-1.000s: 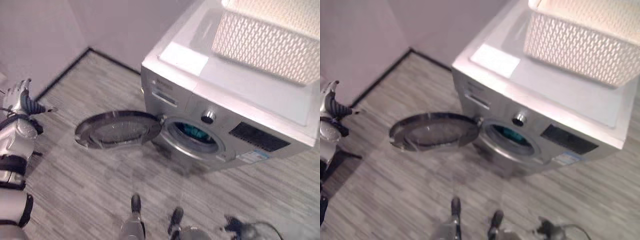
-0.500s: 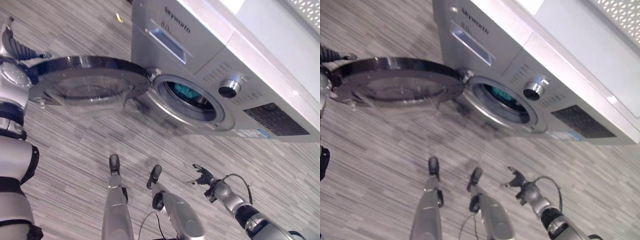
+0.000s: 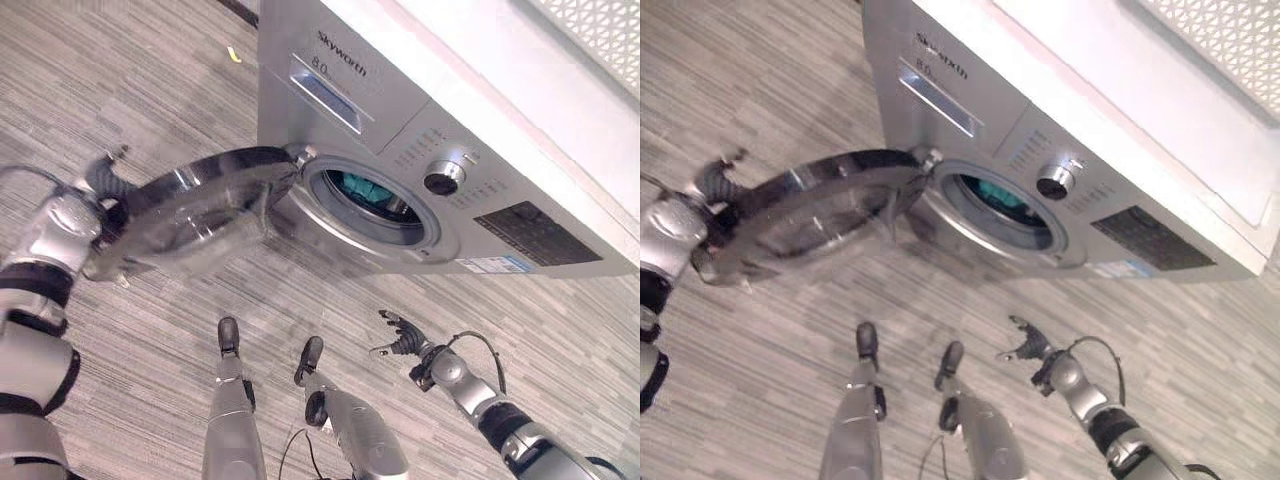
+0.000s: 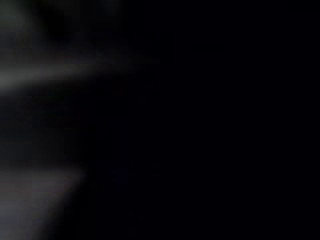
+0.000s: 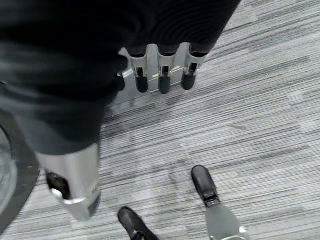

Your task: Grab the laundry basket,head to the washer,open it,put in the laundry and shut it.

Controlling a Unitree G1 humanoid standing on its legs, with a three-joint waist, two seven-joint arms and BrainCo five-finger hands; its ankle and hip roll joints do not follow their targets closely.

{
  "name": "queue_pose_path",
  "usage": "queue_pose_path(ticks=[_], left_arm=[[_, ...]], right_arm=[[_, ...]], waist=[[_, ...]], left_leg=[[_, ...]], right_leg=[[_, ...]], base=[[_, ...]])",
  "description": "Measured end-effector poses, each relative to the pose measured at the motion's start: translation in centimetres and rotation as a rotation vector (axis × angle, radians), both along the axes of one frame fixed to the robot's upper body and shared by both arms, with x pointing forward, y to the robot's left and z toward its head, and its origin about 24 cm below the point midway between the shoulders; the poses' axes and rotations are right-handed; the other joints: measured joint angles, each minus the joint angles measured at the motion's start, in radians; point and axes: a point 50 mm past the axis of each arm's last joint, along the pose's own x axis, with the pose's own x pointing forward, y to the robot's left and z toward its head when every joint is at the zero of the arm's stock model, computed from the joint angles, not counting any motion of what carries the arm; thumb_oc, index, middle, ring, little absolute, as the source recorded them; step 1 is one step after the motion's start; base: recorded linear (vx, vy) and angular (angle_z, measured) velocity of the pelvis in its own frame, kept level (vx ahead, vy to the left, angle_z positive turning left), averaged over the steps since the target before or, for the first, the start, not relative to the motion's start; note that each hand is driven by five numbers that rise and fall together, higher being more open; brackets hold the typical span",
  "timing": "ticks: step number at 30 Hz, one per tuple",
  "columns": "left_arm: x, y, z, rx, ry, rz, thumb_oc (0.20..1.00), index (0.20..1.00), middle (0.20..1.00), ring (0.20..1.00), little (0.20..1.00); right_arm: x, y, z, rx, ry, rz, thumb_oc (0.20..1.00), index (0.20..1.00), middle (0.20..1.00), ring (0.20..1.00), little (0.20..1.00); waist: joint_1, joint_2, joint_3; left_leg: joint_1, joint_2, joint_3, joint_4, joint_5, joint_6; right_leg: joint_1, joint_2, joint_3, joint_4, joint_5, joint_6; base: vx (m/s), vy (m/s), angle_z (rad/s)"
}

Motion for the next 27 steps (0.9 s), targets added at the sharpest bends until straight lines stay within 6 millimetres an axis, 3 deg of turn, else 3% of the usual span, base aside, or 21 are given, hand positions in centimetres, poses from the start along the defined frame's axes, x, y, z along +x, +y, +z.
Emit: queue_pose_path(ticks=[4, 6, 9, 10, 11, 13, 14, 15, 17, 20, 21, 23, 27], left_arm=[[-1.7, -2.8, -6.9, -0.188, 0.189, -0.105, 1.000, 1.000, 1.000, 1.000, 1.000], [-2.0, -4.2, -8.0, -0.233, 0.218, -0.150, 1.000, 1.000, 1.000, 1.000, 1.000], [-1.4, -9.3, -9.6, -0.322, 0.266, -0.319, 1.000, 1.000, 1.000, 1.000, 1.000], [-1.3, -11.2, -10.6, -0.362, 0.289, -0.346, 1.000, 1.000, 1.000, 1.000, 1.000], [-1.3, -11.5, -11.1, -0.365, 0.303, -0.350, 1.000, 1.000, 1.000, 1.000, 1.000], [-1.3, -13.1, -11.5, -0.385, 0.312, -0.392, 1.000, 1.000, 1.000, 1.000, 1.000], [-1.3, -13.9, -11.9, -0.400, 0.318, -0.398, 1.000, 1.000, 1.000, 1.000, 1.000], [-1.4, -14.1, -12.2, -0.405, 0.327, -0.401, 1.000, 1.000, 1.000, 1.000, 1.000], [-1.6, -14.8, -12.8, -0.431, 0.335, -0.405, 1.000, 1.000, 1.000, 1.000, 1.000], [-2.3, -15.9, -14.1, -0.480, 0.363, -0.416, 1.000, 1.000, 1.000, 1.000, 1.000], [-2.6, -16.6, -14.5, -0.498, 0.375, -0.429, 1.000, 1.000, 1.000, 1.000, 1.000], [-2.7, -18.2, -14.8, -0.532, 0.383, -0.460, 1.000, 1.000, 1.000, 1.000, 1.000], [-4.0, -21.0, -16.4, -0.642, 0.426, -0.492, 1.000, 1.000, 1.000, 1.000, 1.000]], right_arm=[[-1.0, -2.0, -1.3, -0.076, 0.083, -0.026, 1.000, 1.000, 1.000, 1.000, 1.000], [-1.1, -3.1, -2.2, -0.151, 0.149, -0.026, 1.000, 1.000, 1.000, 1.000, 1.000], [-5.5, -6.3, -6.1, -0.392, 0.441, 0.034, 1.000, 1.000, 1.000, 1.000, 1.000], [-9.2, -8.4, -7.9, -0.470, 0.606, 0.027, 1.000, 1.000, 1.000, 1.000, 1.000], [-11.6, -9.6, -8.6, -0.515, 0.705, 0.019, 1.000, 1.000, 1.000, 1.000, 1.000], [-18.8, -12.4, -9.8, -0.588, 0.942, -0.013, 1.000, 1.000, 1.000, 1.000, 1.000], [-24.4, -13.9, -9.8, -0.609, 1.141, -0.069, 1.000, 1.000, 1.000, 1.000, 1.000], [-26.7, -14.4, -9.5, -0.624, 1.223, -0.078, 1.000, 1.000, 1.000, 1.000, 1.000], [-33.5, -15.6, -8.1, -0.601, 1.440, -0.199, 1.000, 1.000, 1.000, 1.000, 1.000], [-36.4, -16.2, -7.0, -0.552, 1.507, -0.362, 1.000, 1.000, 1.000, 1.000, 1.000], [-36.4, -16.1, -7.0, -0.540, 1.502, -0.381, 1.000, 1.000, 1.000, 1.000, 1.000], [-35.7, -15.9, -7.4, -0.508, 1.464, -0.407, 1.000, 1.000, 1.000, 1.000, 1.000], [-32.3, -14.5, -9.1, -0.360, 1.261, -0.527, 1.000, 1.000, 1.000, 1.000, 1.000]], waist=[[0.011, 0.023, -0.005], [0.027, 0.035, -0.008], [0.032, 0.081, -0.021], [0.033, 0.099, -0.029], [0.034, 0.113, -0.037], [0.014, 0.131, -0.053], [0.020, 0.146, -0.063], [0.019, 0.150, -0.073], [0.011, 0.147, -0.119], [-0.031, 0.154, -0.166], [-0.032, 0.157, -0.184], [-0.047, 0.174, -0.197], [-0.060, 0.228, -0.238]], left_leg=[[0.092, -0.008, 0.047, -0.011, -0.007, 0.010], [0.121, -0.006, 0.071, -0.028, -0.008, 0.011], [0.157, -0.008, 0.079, -0.036, -0.008, 0.012], [0.185, -0.006, 0.097, -0.046, -0.009, 0.013], [0.195, -0.007, 0.096, -0.050, -0.010, 0.014], [0.212, -0.002, 0.100, -0.060, -0.009, 0.013], [0.242, -0.001, 0.099, -0.073, -0.007, 0.010], [0.253, 0.001, 0.099, -0.077, -0.007, 0.009], [0.276, 0.011, 0.120, -0.094, -0.006, 0.008], [0.304, 0.017, 0.139, -0.121, -0.005, 0.007], [0.306, 0.018, 0.152, -0.124, -0.006, 0.007], [0.320, 0.017, 0.161, -0.139, -0.005, 0.007], [0.339, 0.016, 0.175, -0.154, -0.006, 0.008]], right_leg=[[0.060, -0.015, 0.045, -0.005, 0.008, 0.012], [0.068, -0.015, 0.070, -0.006, 0.014, 0.017], [0.093, -0.017, 0.079, -0.018, 0.020, 0.020], [0.110, -0.017, 0.087, -0.021, 0.019, 0.022], [0.128, -0.016, 0.087, -0.021, 0.020, 0.023], [0.146, -0.009, 0.092, -0.040, 0.026, 0.022], [0.177, -0.004, 0.090, -0.053, 0.027, 0.021], [0.188, 0.000, 0.091, -0.062, 0.026, 0.023], [0.202, 0.013, 0.112, -0.084, 0.031, 0.022], [0.208, 0.020, 0.134, -0.105, 0.032, 0.022], [0.208, 0.020, 0.140, -0.109, 0.035, 0.024], [0.209, 0.019, 0.144, -0.110, 0.038, 0.022], [0.216, 0.021, 0.158, -0.111, 0.032, 0.026]], base=[[-0.03, -0.007, -0.33], [-0.02, -0.085, -0.37], [-0.02, -0.119, -0.15], [0.00, -0.102, -0.19], [0.04, -0.131, -0.17], [0.05, -0.135, -0.05], [0.03, -0.099, -0.06], [0.02, -0.061, -0.07], [0.03, -0.052, -0.26], [0.03, -0.027, -0.26], [0.04, -0.019, -0.34], [0.05, -0.023, -0.20], [0.04, -0.019, -0.09]])
